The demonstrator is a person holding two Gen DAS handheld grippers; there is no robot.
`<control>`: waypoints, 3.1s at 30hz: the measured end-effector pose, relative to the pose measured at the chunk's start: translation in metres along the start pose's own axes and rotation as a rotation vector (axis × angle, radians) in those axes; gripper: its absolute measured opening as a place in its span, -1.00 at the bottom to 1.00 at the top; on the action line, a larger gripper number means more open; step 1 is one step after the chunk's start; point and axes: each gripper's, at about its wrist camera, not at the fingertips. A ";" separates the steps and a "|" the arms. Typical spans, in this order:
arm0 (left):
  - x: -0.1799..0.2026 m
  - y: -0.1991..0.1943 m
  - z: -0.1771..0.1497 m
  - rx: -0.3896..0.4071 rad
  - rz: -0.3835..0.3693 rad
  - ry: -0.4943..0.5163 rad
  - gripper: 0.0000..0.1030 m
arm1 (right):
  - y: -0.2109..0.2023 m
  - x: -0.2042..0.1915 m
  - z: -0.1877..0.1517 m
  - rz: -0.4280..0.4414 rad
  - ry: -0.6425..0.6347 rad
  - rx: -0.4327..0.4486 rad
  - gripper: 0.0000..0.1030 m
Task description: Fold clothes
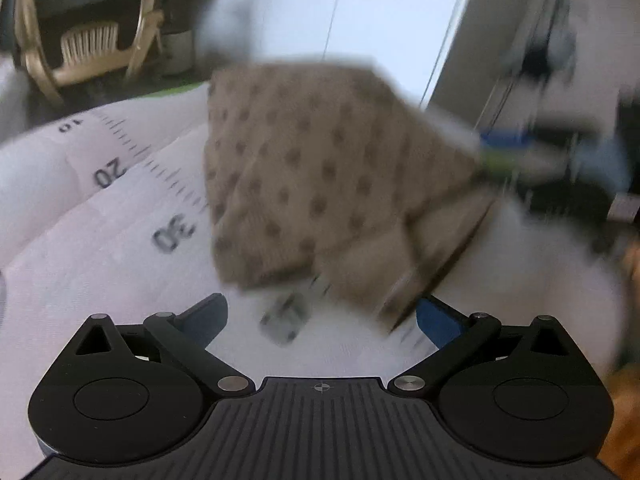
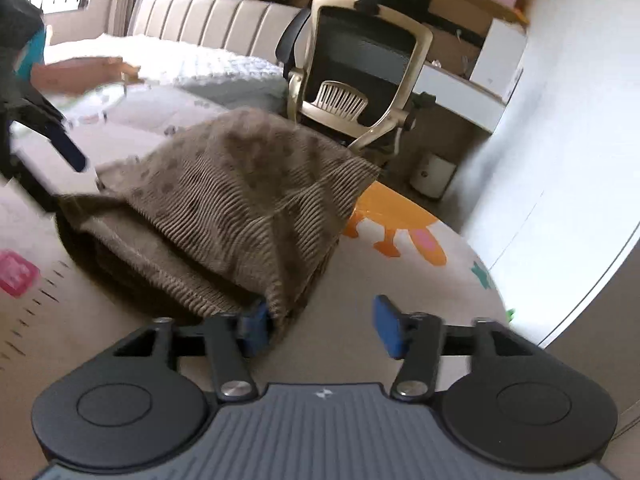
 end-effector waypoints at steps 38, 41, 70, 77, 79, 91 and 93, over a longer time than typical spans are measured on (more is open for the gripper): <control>-0.027 0.069 0.057 0.146 0.193 -0.137 1.00 | 0.139 0.053 0.041 0.176 0.507 -0.080 0.74; -0.028 0.062 0.055 0.151 0.154 -0.124 1.00 | 0.130 0.054 0.034 0.124 0.441 -0.071 0.79; -0.175 -0.076 -0.033 0.295 0.252 -0.452 1.00 | 0.210 -0.154 0.143 0.285 0.156 -0.025 0.70; -0.145 -0.066 -0.051 0.176 0.286 -0.233 1.00 | 0.198 -0.137 0.180 0.228 0.163 0.108 0.70; -0.131 -0.061 -0.050 0.136 0.310 -0.172 1.00 | 0.223 -0.147 0.188 0.182 0.119 0.070 0.71; -0.091 -0.089 -0.046 0.142 0.190 -0.059 1.00 | 0.193 -0.123 0.155 0.175 0.084 0.134 0.90; -0.099 -0.098 -0.026 0.238 0.170 -0.086 1.00 | 0.168 -0.132 0.138 0.210 0.023 0.143 0.91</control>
Point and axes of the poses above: each gripper's, at about its wrist camera, not at the fingertips, and y roughly the way its jaws point, x to its right, z to its top, and after that the axes turned 2 degrees about -x, right-handed
